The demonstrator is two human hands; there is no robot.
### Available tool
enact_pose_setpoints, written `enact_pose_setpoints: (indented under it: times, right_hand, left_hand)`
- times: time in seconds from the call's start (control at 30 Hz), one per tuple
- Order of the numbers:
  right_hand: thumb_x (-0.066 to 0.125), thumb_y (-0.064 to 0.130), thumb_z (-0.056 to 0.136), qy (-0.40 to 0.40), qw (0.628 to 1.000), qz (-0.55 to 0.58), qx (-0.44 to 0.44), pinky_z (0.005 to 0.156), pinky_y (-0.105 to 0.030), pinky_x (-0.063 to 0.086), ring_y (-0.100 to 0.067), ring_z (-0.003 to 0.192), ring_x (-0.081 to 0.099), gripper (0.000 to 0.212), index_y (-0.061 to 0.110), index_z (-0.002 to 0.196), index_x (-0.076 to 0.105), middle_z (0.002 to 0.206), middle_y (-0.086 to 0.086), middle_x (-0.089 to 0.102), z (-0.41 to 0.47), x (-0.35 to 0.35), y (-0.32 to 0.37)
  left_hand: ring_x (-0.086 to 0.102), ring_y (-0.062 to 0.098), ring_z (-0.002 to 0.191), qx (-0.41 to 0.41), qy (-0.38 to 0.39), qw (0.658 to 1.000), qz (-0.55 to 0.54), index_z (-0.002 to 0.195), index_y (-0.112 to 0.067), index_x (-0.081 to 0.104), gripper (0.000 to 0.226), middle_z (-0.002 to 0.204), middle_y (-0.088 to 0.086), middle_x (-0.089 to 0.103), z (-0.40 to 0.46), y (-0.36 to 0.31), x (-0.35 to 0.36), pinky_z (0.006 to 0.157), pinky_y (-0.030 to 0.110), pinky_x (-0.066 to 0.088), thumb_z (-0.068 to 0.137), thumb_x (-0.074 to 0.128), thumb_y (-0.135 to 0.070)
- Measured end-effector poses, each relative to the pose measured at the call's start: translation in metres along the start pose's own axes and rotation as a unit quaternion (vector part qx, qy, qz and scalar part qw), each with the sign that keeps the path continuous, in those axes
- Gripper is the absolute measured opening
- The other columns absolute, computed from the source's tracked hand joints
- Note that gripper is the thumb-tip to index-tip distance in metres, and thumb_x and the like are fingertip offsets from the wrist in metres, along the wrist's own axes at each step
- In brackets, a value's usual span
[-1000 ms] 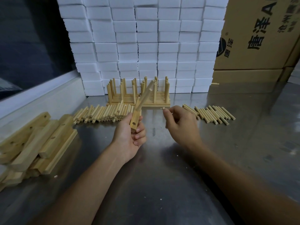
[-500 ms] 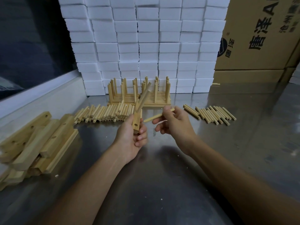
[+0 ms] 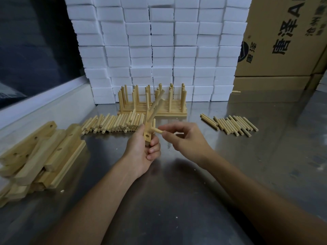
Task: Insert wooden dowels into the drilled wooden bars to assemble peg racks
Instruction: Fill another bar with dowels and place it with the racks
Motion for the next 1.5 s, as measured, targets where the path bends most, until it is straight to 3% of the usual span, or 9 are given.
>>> enact_pose_setpoints:
  times: [0.07,0.13,0.27,0.37,0.53,0.73,1.1,1.33,1.5]
  right_hand:
    - [0.066,0.009,0.093,0.015,0.999,-0.037,-0.013,0.069,-0.021,0.048,0.001,0.067,0.056,0.019,0.013,0.108,0.076,0.094,-0.007,0.071,-0.001,0.004,0.002]
    - [0.066,0.009,0.093,0.028,0.997,-0.062,-0.027,0.065,-0.020,0.046,0.001,0.061,0.054,0.020,0.014,0.109,0.077,0.093,-0.006,0.073,-0.001,0.003,0.004]
    - [0.065,0.008,0.093,0.055,0.979,-0.170,-0.101,0.069,-0.010,0.045,0.009,0.074,0.060,0.022,0.016,0.109,0.077,0.092,0.016,0.066,-0.002,0.003,0.016]
    - [0.067,0.007,0.091,0.062,0.946,-0.266,-0.177,0.070,-0.009,0.042,0.004,0.071,0.055,0.021,0.013,0.108,0.077,0.091,0.006,0.065,-0.003,0.005,0.029]
    - [0.064,0.006,0.093,0.066,0.894,-0.368,-0.246,0.069,-0.036,0.052,-0.019,0.082,0.063,0.020,0.014,0.105,0.078,0.093,-0.003,0.065,-0.005,0.008,0.046]
    - [0.065,-0.001,0.089,0.043,0.860,-0.427,-0.276,0.067,-0.042,0.047,-0.024,0.078,0.052,0.022,0.014,0.096,0.079,0.083,-0.006,0.060,-0.006,0.016,0.052]
    - [0.062,0.005,0.090,0.060,0.863,-0.438,-0.244,0.064,-0.033,0.046,-0.019,0.077,0.053,0.018,0.012,0.097,0.077,0.087,-0.003,0.055,-0.005,0.021,0.051]
    - [0.061,0.011,0.088,0.056,0.866,-0.439,-0.235,0.064,-0.037,0.050,-0.023,0.079,0.060,0.014,0.012,0.094,0.074,0.088,-0.002,0.064,-0.005,0.021,0.049]
    - [0.066,0.020,0.094,-0.008,0.892,-0.372,-0.256,0.065,-0.036,0.053,-0.015,0.073,0.058,0.017,0.007,0.105,0.070,0.099,-0.005,0.064,-0.003,0.000,0.048]
  left_hand:
    - [0.025,0.009,0.036,-0.003,0.004,1.000,0.003,0.082,-0.010,0.051,0.047,0.050,0.000,0.035,0.000,0.000,0.000,0.030,0.018,0.018,0.106,0.031,-0.044]
    - [0.025,0.009,0.036,-0.003,0.004,1.000,0.008,0.081,-0.010,0.050,0.047,0.050,0.000,0.035,-0.001,0.001,0.000,0.030,0.018,0.017,0.106,0.031,-0.044]
    - [0.025,0.009,0.036,-0.001,-0.003,1.000,0.017,0.079,-0.011,0.050,0.048,0.050,0.000,0.033,0.000,0.001,0.000,0.030,0.018,0.016,0.106,0.030,-0.045]
    - [0.025,0.009,0.035,0.001,-0.004,1.000,0.023,0.076,-0.011,0.049,0.048,0.050,0.000,0.032,0.000,0.001,0.000,0.030,0.018,0.017,0.106,0.031,-0.045]
    - [0.024,0.010,0.035,0.012,-0.009,0.999,0.040,0.073,-0.011,0.050,0.049,0.049,0.001,0.032,-0.002,0.002,0.000,0.029,0.017,0.018,0.105,0.034,-0.043]
    - [0.025,0.009,0.034,0.019,-0.025,0.998,0.053,0.074,-0.010,0.050,0.048,0.047,0.000,0.034,-0.002,0.003,0.000,0.028,0.017,0.018,0.105,0.035,-0.043]
    - [0.023,0.009,0.032,0.039,-0.041,0.995,0.083,0.072,-0.010,0.047,0.047,0.047,0.002,0.031,-0.001,0.004,0.002,0.031,0.014,0.017,0.106,0.033,-0.039]
    - [0.023,0.009,0.033,0.035,-0.032,0.996,0.081,0.071,-0.010,0.048,0.048,0.050,0.002,0.030,-0.002,0.003,0.001,0.031,0.014,0.016,0.106,0.033,-0.039]
    - [0.022,0.009,0.032,0.025,-0.044,0.997,0.055,0.074,-0.008,0.047,0.047,0.045,0.001,0.030,-0.001,0.001,-0.001,0.030,0.014,0.014,0.105,0.031,-0.039]
Point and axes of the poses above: each hand's wrist, its own z-axis towards the middle knuckle, its own x-axis out of the palm, y = z × x, the point moved 5 cm from there along z, towards the middle knuckle
